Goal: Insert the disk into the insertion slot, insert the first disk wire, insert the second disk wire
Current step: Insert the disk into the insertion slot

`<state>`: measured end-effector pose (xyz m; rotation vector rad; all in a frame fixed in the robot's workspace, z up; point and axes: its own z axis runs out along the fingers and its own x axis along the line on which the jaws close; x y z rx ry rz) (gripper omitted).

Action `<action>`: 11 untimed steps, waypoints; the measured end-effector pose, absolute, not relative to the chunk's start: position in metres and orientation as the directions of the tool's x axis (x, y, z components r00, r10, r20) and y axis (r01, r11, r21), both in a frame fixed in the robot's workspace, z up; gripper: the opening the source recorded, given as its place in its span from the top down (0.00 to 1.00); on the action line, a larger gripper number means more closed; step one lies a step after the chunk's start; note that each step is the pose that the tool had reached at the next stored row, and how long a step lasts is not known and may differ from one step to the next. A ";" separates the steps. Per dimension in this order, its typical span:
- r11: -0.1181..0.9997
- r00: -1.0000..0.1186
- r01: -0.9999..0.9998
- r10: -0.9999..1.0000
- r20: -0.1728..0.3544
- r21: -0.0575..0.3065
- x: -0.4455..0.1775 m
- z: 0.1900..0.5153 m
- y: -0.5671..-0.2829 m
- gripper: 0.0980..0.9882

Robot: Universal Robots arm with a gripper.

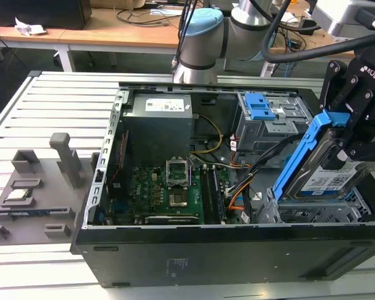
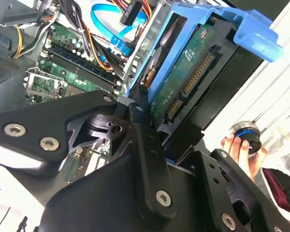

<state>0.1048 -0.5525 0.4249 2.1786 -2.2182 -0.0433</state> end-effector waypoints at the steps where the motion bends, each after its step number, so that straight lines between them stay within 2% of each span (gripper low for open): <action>1: 0.018 -0.018 -0.999 -1.000 0.003 0.042 0.105 0.424 -0.552 0.70; 11: 0.018 -0.018 -0.999 -1.000 0.003 0.043 0.107 0.409 -0.551 0.70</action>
